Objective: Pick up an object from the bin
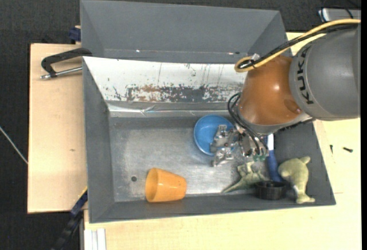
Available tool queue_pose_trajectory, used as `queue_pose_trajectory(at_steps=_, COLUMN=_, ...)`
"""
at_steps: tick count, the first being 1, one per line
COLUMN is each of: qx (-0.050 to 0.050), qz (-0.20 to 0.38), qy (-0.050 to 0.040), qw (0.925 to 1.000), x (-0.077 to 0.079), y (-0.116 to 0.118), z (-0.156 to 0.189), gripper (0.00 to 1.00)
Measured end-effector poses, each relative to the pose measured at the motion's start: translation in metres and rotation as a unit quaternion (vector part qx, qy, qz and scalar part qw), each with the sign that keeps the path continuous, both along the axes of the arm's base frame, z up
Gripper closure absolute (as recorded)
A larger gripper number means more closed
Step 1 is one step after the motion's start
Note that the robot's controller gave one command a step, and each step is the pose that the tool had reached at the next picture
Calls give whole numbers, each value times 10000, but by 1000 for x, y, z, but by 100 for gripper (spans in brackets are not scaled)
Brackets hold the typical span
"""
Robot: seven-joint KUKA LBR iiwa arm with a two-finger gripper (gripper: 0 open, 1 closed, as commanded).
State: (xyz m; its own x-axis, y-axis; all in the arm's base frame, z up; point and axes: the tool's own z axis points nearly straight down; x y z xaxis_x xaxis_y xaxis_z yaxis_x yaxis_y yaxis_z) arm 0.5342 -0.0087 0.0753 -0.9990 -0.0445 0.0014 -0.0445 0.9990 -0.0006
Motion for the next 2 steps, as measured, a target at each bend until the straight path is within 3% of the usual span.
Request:
queue_pose_trajectory(at_steps=1, qx=1, qz=249, qy=-83, qw=9997, x=7, y=-7, z=160, gripper=100)
queue_pose_trajectory(at_steps=2, qx=6, qz=876, qy=-42, qw=9962, x=28, y=-2, z=152, gripper=100)
